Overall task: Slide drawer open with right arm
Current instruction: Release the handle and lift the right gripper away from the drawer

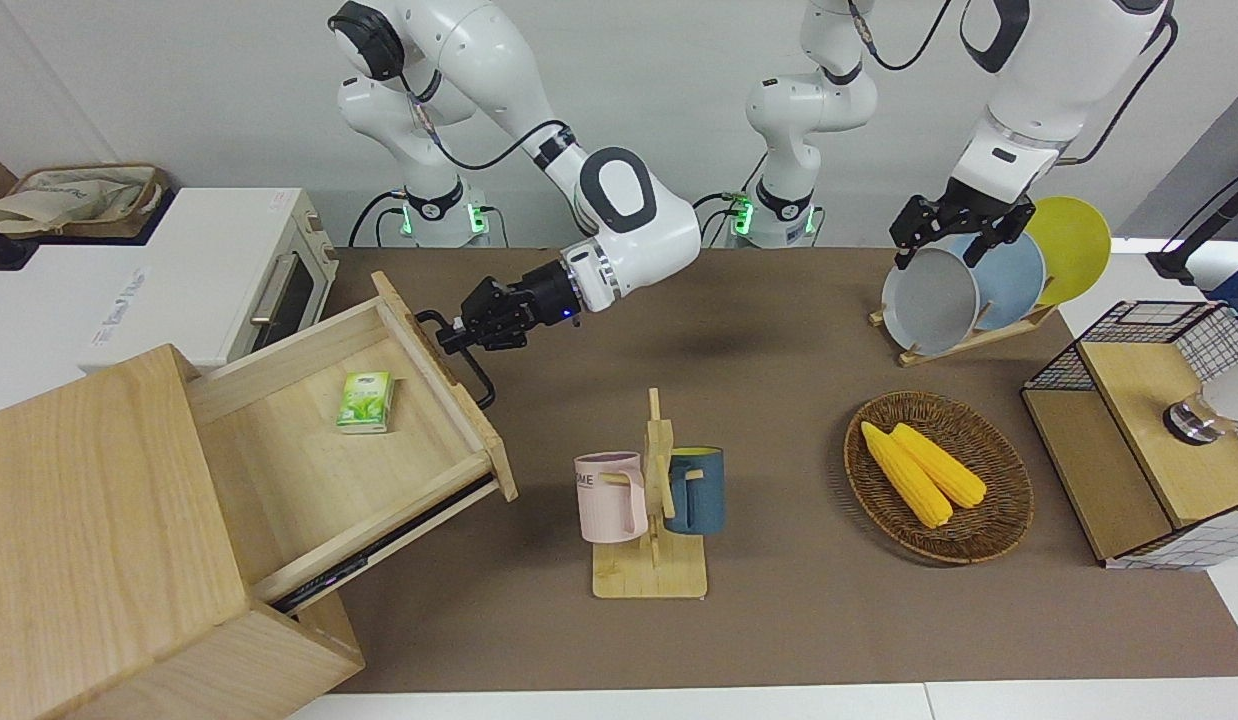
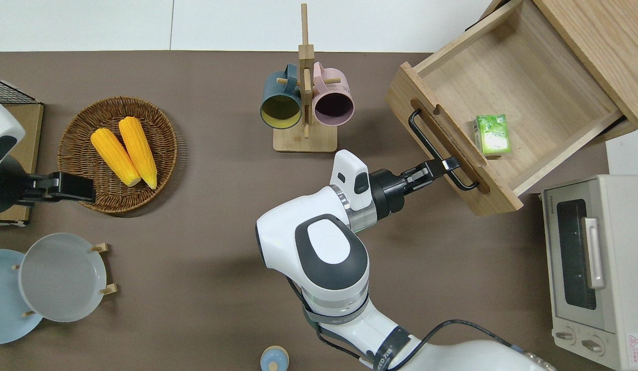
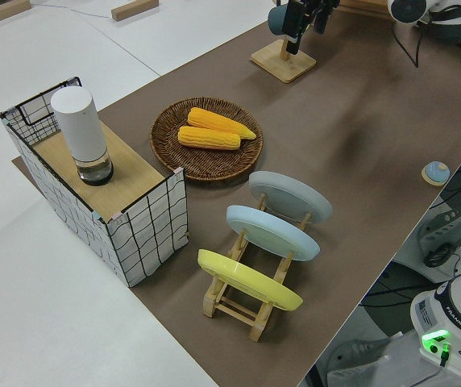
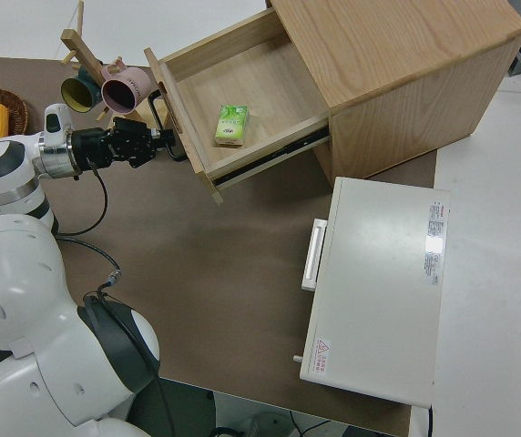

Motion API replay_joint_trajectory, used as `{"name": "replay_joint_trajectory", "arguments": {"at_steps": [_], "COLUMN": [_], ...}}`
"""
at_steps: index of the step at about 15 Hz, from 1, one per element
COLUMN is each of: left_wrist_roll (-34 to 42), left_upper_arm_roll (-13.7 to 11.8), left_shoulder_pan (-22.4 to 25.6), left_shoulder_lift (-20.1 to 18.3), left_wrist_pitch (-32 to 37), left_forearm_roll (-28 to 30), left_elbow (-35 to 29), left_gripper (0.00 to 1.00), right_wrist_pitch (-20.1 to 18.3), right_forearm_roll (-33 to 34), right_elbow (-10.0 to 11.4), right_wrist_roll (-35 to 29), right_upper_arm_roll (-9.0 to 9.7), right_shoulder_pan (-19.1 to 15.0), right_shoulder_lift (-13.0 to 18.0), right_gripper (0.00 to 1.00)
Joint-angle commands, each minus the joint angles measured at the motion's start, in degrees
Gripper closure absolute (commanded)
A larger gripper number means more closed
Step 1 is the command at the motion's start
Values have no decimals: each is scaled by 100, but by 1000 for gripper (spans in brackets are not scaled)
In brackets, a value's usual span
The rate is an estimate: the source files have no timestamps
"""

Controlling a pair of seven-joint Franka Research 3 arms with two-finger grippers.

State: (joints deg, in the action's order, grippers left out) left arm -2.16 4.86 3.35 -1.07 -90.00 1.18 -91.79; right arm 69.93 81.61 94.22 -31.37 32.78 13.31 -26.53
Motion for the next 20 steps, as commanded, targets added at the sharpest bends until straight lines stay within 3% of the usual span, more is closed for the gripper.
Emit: {"name": "replay_joint_trajectory", "arguments": {"at_steps": [1, 4, 6, 8, 13, 20], "left_wrist_roll": [31, 31, 40, 31, 31, 31], "left_upper_arm_roll": [-20, -20, -20, -20, -20, -12], "left_shoulder_pan": [-27, -27, -36, -27, -27, -27], "left_shoulder_lift": [-51, -42, -42, -42, -51, -51], "left_wrist_pitch": [27, 27, 27, 27, 27, 35], "left_forearm_roll": [-74, -74, -74, -74, -74, -74], "left_elbow": [4, 4, 4, 4, 4, 4], "left_gripper": [2, 5, 5, 2, 5, 2], "right_wrist_pitch": [-656, -682, -682, -665, -630, -621], "right_forearm_roll": [-286, -304, -313, -313, -216, -234], "right_elbow": [-1, -9, -9, -9, -9, -9], "right_wrist_roll": [105, 96, 96, 87, 105, 113], "right_upper_arm_roll": [97, 97, 97, 89, 71, 80], "right_shoulder_pan": [75, 119, 119, 110, 92, 92], "right_shoulder_lift": [140, 140, 140, 131, 140, 148], "right_gripper": [930, 900, 811, 638, 60, 15]}}
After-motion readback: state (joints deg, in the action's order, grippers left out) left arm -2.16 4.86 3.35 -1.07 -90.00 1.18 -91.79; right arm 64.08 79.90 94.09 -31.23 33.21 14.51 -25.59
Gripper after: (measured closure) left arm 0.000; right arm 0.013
